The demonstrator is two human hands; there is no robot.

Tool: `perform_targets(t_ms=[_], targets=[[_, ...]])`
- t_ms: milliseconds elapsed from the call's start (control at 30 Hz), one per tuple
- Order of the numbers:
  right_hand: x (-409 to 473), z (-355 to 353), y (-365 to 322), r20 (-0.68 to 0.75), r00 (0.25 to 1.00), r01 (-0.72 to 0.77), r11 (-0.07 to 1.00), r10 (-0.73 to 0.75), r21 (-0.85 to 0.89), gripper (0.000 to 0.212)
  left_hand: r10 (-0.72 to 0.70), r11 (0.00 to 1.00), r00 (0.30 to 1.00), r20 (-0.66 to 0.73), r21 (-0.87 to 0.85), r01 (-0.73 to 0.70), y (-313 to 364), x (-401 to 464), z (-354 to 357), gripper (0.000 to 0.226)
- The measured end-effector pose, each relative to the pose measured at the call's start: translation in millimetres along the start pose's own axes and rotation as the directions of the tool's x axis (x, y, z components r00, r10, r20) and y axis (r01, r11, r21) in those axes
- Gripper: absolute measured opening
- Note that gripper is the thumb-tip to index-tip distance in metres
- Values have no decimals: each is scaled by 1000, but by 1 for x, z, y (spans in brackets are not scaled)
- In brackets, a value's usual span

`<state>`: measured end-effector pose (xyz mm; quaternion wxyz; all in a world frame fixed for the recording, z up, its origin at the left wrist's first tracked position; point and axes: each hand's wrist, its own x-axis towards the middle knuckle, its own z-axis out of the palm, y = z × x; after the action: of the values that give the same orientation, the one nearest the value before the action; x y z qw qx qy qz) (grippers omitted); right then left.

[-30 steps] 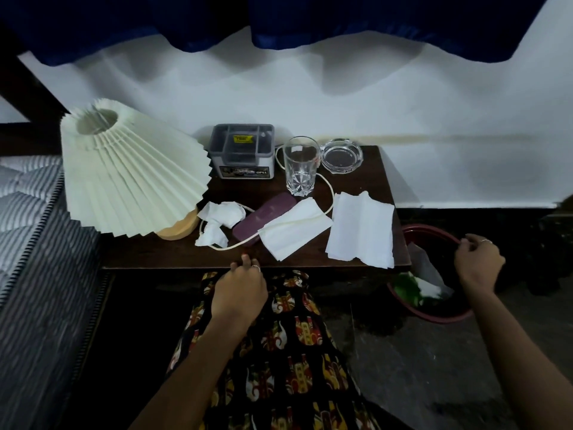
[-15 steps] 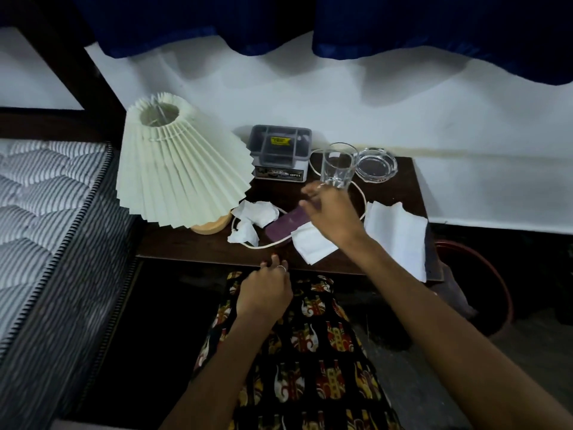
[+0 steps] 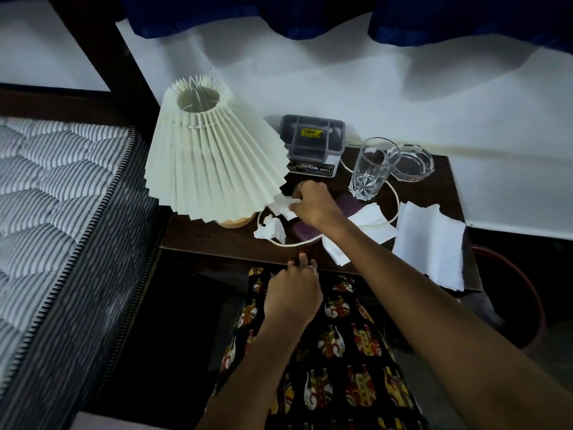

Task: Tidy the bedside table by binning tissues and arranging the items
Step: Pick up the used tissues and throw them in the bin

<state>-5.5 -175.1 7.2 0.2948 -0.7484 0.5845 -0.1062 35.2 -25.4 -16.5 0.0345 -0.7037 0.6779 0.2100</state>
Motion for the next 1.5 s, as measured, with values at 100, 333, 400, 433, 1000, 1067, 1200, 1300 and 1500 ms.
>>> perform_targets(t_ms=[100,333,400,433,1000,1067,1200,1300,1500], targets=[[-9,-19,0,-31,999,-15,992,19,125,26,-5,1000,1000,19,-2,5,1,0,0,43],[-59,-71,32,64,979,-180,687,192,704,9,-4,1000,1000,19,17,4,1,-1,0,44],[-79,-90,58,103,964,-207,447,245,870,5,-5,1000,1000,10,26,5,0,-1,1,44],[-89,-99,78,73,957,-164,316,282,935,8,-7,1000,1000,5,30,7,0,-1,2,44],[-170,-94,294,30,340,-257,62,940,964,37,-29,998,999,-28,60,30,4,3,6,43],[-171,-88,293,85,383,-290,33,920,956,48,-27,997,999,-24,75,29,6,3,5,42],[-171,-85,289,124,384,-374,32,915,927,53,-53,996,998,-33,72,55,6,5,4,44],[-168,-96,267,-96,373,-306,220,923,926,39,-34,997,999,-25,68,36,4,6,5,43],[-146,-96,150,-613,618,46,756,492,653,19,-3,1000,1000,-21,21,3,-6,6,6,44]])
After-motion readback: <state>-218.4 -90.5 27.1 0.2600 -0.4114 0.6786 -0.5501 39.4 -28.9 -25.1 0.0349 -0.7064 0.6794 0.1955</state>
